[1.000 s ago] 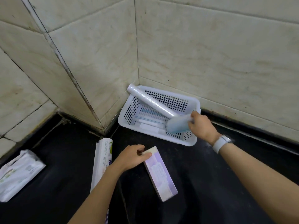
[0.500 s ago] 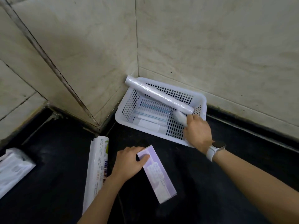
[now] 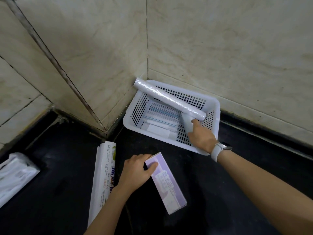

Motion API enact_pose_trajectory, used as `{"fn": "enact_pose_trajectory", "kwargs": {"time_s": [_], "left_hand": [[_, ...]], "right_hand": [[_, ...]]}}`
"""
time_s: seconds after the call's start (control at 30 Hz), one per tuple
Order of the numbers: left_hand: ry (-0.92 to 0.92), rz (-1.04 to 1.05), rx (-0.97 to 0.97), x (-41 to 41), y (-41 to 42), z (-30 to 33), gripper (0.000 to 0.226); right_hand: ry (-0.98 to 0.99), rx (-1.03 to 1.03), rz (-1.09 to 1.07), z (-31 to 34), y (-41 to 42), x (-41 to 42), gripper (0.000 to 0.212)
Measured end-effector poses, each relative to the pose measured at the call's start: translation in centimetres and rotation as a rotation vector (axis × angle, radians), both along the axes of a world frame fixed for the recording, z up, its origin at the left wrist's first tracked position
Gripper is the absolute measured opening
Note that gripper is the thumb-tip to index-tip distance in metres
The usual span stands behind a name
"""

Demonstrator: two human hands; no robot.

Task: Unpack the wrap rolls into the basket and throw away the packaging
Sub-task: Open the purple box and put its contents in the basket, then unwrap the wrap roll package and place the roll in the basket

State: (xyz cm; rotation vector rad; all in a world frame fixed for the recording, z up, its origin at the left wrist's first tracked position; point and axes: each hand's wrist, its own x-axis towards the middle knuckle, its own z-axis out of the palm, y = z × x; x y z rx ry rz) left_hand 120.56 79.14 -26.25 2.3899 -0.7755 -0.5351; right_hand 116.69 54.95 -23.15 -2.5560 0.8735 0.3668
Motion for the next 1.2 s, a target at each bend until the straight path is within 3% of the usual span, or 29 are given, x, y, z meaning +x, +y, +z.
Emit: {"fn": "enact_pose_trajectory", "kwargs": {"time_s": [0.13, 0.27, 0.4, 0.5, 0.6, 0.8, 0.9, 1.1, 1.2], "left_hand": [[0.008, 0.002, -0.01, 0.0, 0.0, 0.0, 0.031], [0.019, 0.0, -0.009, 0.0, 0.1, 0.0, 0.03], [0.027, 0.0, -0.008, 0.0, 0.2, 0.1, 0.031], [0.034, -0.004, -0.003, 0.0, 0.4, 0.0, 0.031], [0.034, -0.005, -0.001, -0.1, 0.4, -0.2, 0.032], [0.003, 0.039, 0.002, -0.4, 0.4, 0.0, 0.045], [-0.041, 0.066, 0.012, -0.6, 0.3, 0.5, 0.047], [-0.147, 0.241, -0.166, -1.9, 1.7, 2.5, 0.04], [-0.26, 0.452, -0.148, -3.1, 4.1, 2.7, 0.04]], "right_hand": [[-0.024, -0.185, 0.251, -0.2, -0.5, -0.2, 0.049], [0.091, -0.246, 0.277, -0.1, 0.2, 0.9, 0.031], [0.233, 0.036, 0.224, -0.7, 0.9, 2.5, 0.014], [0.215, 0.219, 0.194, -0.4, 0.5, 2.2, 0.029], [0.115, 0.257, 0.124, -0.2, 0.1, 0.9, 0.034], [0.317, 0.356, 0.162, 0.2, 0.6, 0.1, 0.057], [0.127, 0.282, 0.125, 0.6, 1.3, -0.5, 0.044], [-0.616, 0.056, 0.048, 1.2, 6.2, -5.3, 0.029], [-0.711, 0.06, 0.163, 1.2, 9.8, -7.6, 0.031]]}}
